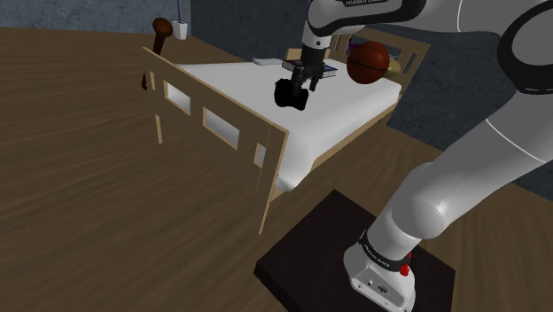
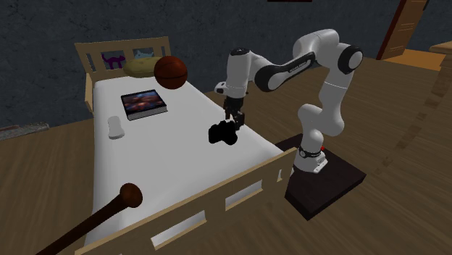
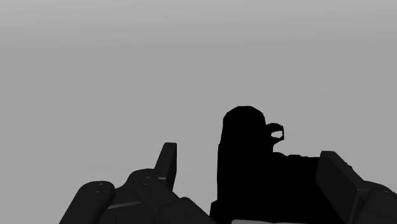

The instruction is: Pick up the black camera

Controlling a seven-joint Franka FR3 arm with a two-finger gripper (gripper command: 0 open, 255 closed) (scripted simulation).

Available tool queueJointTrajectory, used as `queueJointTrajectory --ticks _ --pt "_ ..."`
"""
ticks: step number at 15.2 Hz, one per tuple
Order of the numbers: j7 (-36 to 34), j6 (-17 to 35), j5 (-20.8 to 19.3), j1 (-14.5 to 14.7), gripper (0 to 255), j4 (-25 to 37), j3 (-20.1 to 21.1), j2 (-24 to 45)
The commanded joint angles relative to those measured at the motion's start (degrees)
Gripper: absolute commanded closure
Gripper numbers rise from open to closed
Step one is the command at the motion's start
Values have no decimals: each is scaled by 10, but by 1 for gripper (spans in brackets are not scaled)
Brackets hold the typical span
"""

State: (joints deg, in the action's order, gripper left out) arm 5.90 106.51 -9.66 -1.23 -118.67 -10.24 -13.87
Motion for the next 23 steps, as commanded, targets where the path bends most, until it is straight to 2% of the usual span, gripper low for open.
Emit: queueJointTrajectory --ticks 1,2,11,23 --pt "-1 7 0 0 0 -6 0 2" --pt "-1 7 0 0 255 -6 0 1" --pt "-1 7 0 0 255 -6 0 2" --pt "10 -84 4 2 255 88 3 3"
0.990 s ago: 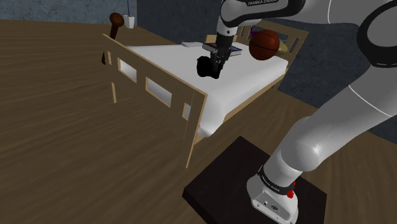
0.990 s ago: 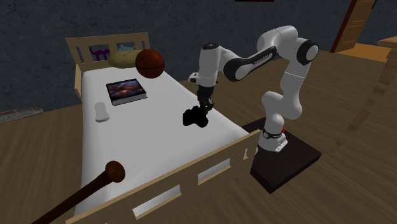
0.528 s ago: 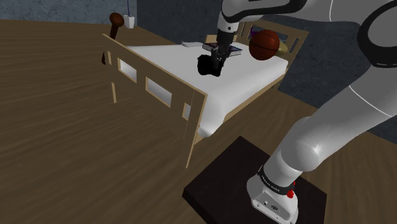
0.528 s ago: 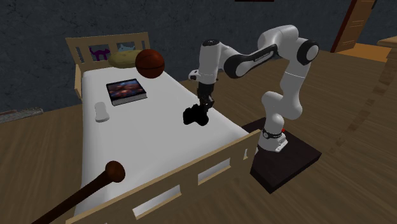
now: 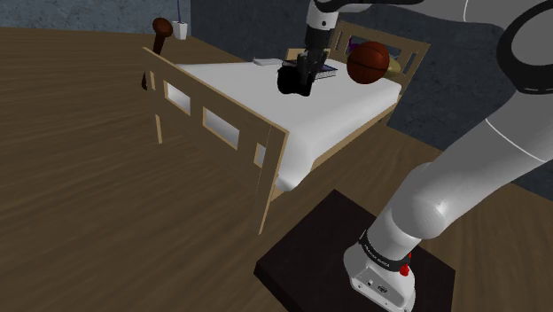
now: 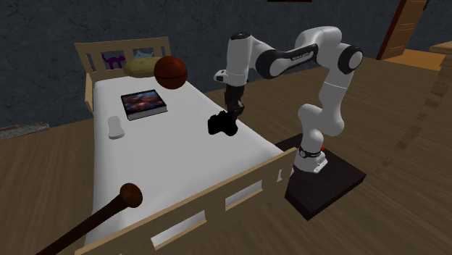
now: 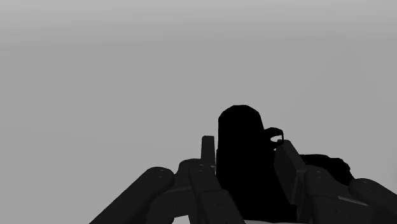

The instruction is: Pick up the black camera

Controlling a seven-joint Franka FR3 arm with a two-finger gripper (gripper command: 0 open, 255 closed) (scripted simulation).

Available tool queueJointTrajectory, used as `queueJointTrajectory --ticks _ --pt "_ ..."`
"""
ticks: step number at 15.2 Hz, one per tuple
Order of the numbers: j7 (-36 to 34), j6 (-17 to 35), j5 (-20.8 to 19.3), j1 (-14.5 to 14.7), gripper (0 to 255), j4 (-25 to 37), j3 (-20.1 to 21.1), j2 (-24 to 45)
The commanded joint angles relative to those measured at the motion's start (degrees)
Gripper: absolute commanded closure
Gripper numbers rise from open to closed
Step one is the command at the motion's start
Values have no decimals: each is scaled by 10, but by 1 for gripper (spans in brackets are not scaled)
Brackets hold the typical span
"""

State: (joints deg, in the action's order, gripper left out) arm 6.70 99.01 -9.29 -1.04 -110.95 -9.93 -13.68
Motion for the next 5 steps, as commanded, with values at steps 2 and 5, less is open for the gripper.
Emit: queueJointTrajectory --ticks 2,5 --pt "3 -25 1 0 255 29 0 4" --pt "5 -33 2 1 255 39 1 5"
